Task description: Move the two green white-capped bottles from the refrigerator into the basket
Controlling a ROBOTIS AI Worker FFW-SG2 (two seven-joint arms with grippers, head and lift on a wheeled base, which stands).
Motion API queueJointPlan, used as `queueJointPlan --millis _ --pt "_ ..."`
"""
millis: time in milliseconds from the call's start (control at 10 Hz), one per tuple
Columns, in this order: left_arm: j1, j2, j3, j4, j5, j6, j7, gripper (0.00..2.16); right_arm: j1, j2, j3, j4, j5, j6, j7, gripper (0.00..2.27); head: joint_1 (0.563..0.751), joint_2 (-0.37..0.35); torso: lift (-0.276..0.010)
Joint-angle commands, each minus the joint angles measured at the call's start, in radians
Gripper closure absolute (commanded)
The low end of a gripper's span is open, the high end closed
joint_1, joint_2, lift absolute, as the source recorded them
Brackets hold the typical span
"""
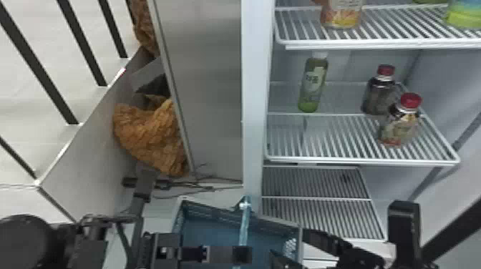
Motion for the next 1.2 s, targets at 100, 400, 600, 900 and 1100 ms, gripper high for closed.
queueJointPlan --millis 100,400,600,900,1100 --pt "0.002 0.000 -0.001 0.000 0.000 0.001 0.000 1.19 0.000 0.017 -0.060 -0.015 0.046 -0.062 -0.005 0.11 0.695 0.005 -0.263" --pt "0.002 0.000 -0.005 0.000 0.000 0.001 0.000 1.19 -0.007 0.045 -0.122 -0.017 0.092 -0.214 -0.036 0.11 0.695 -0.082 -0.263" --pt "0.004 0.000 -0.003 0.000 0.004 0.001 0.000 1.19 -0.037 0.067 -0.124 0.049 0.112 -0.415 -0.079 0.09 0.695 -0.118 -0.263" --pt "0.009 -0.002 0.005 0.000 0.010 0.001 0.000 1.19 -0.120 0.076 -0.080 0.187 0.124 -0.631 -0.128 0.08 0.695 -0.142 -0.263" --pt "0.004 -0.002 -0.003 0.000 0.012 0.001 0.000 1.19 -0.187 0.080 -0.040 0.277 0.156 -0.783 -0.188 0.05 0.695 -0.137 -0.263"
